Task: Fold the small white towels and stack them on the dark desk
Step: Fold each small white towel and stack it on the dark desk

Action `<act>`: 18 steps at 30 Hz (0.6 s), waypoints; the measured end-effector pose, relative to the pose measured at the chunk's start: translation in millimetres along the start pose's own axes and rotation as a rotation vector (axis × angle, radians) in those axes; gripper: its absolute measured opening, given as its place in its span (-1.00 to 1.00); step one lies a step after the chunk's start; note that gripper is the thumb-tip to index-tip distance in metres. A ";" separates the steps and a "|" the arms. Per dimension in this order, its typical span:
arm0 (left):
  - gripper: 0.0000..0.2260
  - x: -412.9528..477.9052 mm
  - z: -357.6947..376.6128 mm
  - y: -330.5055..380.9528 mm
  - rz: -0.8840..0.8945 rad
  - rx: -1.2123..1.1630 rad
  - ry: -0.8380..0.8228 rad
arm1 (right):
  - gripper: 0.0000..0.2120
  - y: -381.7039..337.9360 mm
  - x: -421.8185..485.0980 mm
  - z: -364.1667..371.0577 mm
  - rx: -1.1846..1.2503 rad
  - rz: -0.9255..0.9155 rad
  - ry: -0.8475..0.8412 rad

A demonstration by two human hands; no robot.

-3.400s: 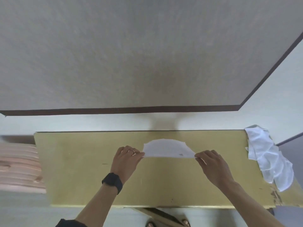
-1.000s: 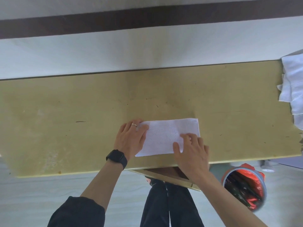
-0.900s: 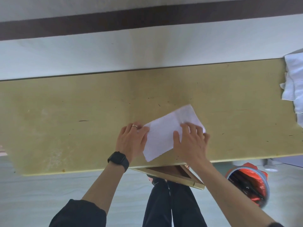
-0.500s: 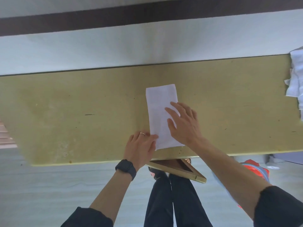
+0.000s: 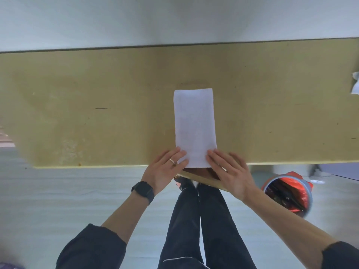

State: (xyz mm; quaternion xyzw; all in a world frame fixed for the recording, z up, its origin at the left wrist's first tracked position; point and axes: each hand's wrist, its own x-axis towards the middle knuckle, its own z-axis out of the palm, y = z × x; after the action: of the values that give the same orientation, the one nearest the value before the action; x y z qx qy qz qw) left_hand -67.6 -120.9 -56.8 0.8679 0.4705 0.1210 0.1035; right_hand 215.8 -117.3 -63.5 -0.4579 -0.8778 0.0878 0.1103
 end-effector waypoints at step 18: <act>-0.85 63.7 -82.9 -5.3 -0.753 -0.726 -0.244 | -0.82 -3.7 68.1 -69.9 0.751 0.652 -0.142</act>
State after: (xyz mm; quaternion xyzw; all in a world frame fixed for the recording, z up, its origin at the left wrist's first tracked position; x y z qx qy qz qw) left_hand -63.7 -59.0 27.6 0.5553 0.6617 0.1288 0.4871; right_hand 194.1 -59.6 12.3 -0.6301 -0.6020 0.4585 0.1741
